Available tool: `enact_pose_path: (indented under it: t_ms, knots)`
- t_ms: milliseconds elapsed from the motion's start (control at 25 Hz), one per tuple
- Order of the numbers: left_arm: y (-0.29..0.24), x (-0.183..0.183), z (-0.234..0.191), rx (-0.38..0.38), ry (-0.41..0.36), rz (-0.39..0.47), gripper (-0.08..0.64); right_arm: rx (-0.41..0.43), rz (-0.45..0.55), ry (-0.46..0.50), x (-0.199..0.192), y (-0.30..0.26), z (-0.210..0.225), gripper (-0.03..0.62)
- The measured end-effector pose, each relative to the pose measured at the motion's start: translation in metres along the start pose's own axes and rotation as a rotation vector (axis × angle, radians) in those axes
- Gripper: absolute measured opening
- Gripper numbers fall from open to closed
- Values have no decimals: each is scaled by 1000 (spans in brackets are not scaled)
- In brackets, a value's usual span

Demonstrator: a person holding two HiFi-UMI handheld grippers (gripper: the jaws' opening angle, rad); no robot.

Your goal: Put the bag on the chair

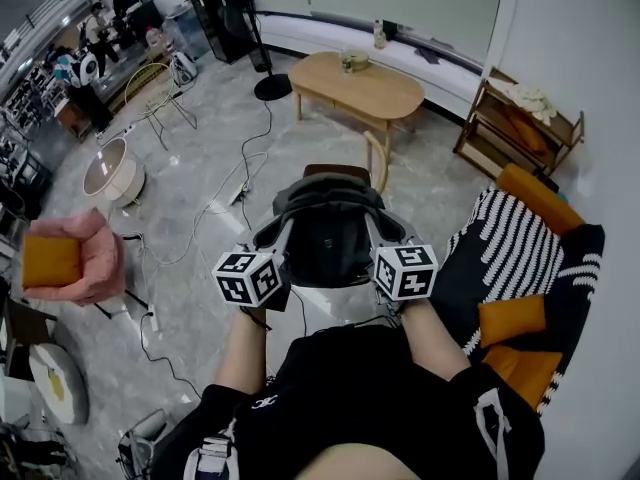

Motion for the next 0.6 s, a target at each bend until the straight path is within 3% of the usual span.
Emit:
enact_pose_path:
  t_ms: [240, 600]
  knots:
    - [-28, 17, -1, 51, -14, 25, 61, 53, 27, -11, 19, -31, 25, 69]
    - [-70, 23, -39, 77, 16, 16, 61, 74, -5, -14, 22, -90, 41, 69]
Point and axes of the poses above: the fingertips, and each gripper's own axes: y backward along the fingers, z to its right, x out of its top, the point moved 9 cm from there along y, backward along the fingers, and after that the axes turned 2 degrees about z, right-handed, at the moved point
